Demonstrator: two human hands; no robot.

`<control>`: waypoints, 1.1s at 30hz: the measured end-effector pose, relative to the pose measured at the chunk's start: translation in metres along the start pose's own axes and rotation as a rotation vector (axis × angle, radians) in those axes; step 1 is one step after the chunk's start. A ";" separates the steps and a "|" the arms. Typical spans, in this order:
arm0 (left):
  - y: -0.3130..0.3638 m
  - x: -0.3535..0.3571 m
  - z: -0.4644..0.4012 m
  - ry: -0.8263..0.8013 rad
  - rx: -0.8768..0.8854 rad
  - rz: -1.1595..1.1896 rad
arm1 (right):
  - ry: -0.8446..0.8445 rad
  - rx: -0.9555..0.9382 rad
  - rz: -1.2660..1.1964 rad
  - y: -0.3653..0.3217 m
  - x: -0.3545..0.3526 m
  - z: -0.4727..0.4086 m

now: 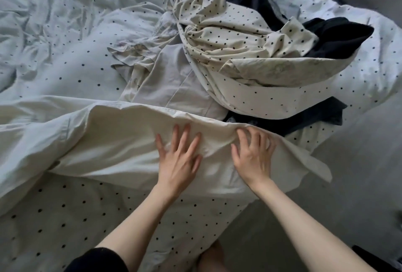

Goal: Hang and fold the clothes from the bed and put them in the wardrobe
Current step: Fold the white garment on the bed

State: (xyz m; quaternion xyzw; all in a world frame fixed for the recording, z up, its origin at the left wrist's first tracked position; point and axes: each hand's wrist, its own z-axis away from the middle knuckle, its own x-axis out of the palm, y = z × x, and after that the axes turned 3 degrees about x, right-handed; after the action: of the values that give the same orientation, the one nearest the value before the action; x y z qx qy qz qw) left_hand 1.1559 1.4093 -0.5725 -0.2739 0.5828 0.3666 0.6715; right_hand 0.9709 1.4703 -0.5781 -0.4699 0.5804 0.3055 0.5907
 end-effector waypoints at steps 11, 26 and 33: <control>-0.118 -0.056 0.084 0.397 -0.413 0.086 | -0.079 -0.321 -0.243 -0.160 -0.008 -0.015; -0.275 -0.092 0.188 0.624 -0.973 -0.107 | -0.591 -1.034 -0.025 -0.386 -0.020 -0.044; -0.324 -0.150 0.201 0.826 -0.928 -0.178 | -1.315 -0.640 -0.505 -0.423 -0.059 -0.033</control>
State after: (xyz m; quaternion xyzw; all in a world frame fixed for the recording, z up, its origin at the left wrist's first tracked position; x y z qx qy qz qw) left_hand 1.5276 1.3548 -0.4098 -0.7032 0.5494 0.3882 0.2301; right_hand 1.3331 1.2940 -0.4318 -0.4576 -0.1311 0.5308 0.7012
